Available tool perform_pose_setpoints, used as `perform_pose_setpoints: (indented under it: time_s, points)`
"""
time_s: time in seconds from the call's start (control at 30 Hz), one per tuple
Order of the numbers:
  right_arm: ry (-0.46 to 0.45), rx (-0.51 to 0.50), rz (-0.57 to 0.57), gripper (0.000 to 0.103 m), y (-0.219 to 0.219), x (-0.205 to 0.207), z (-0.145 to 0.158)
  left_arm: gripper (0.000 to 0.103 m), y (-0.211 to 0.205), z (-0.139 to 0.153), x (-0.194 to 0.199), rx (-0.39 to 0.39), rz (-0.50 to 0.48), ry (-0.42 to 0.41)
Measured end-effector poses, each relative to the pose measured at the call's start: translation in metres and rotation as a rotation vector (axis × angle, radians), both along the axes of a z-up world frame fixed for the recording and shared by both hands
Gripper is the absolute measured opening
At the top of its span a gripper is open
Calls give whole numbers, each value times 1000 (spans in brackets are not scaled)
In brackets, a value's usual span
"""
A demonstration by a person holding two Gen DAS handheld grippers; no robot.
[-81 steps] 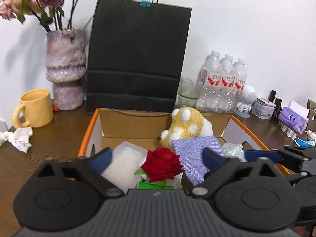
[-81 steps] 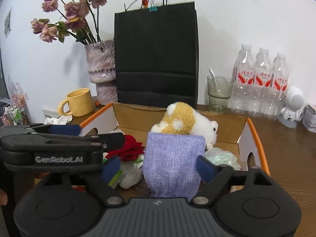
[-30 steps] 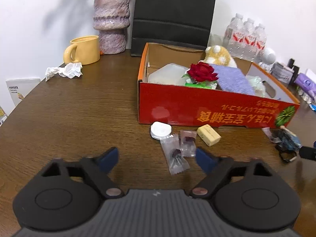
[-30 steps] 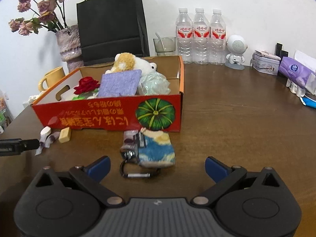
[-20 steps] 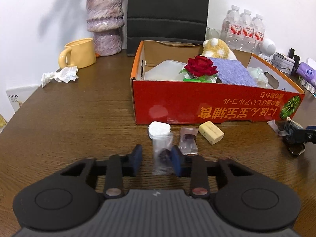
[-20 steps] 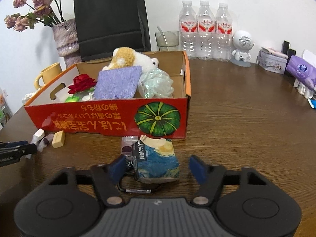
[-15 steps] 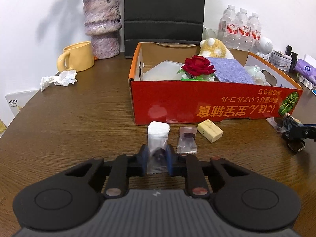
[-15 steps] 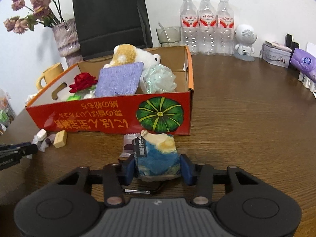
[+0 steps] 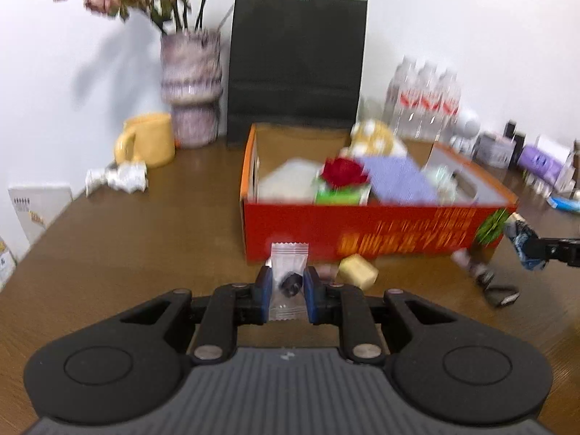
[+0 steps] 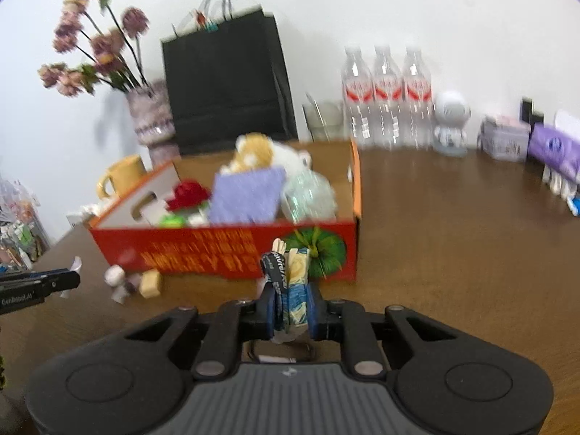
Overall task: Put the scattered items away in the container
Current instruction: 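Carry both items over the box and open both grippers to drop them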
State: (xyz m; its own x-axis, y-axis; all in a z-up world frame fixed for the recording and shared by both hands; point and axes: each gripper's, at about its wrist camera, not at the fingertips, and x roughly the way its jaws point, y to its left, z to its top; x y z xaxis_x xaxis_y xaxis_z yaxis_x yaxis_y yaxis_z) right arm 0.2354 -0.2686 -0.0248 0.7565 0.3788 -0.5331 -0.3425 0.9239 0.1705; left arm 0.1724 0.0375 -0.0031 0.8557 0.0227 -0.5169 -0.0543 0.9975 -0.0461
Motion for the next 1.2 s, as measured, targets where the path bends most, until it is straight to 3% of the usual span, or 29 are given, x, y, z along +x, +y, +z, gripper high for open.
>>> perform_pose_setpoints:
  time_s: [0.23,0.37,0.53,0.83,1.2]
  points:
    - [-140,27,30,16,9,10,52,19,-4,58,19,3,-38,-164]
    - [-162,31,30,16,21,37,66,20,-9,70,49,-18,-46,-189]
    - [-119,33,26,16,38,73,56,20,-13,58,83,-56,-43,-154]
    - [-7,-2,18,16,62,113,7,20,-4,11,129,-95,-17,-43]
    - [49,-50,31,19,70,128,-14,20,-3,-11,145,-91,-28,38]
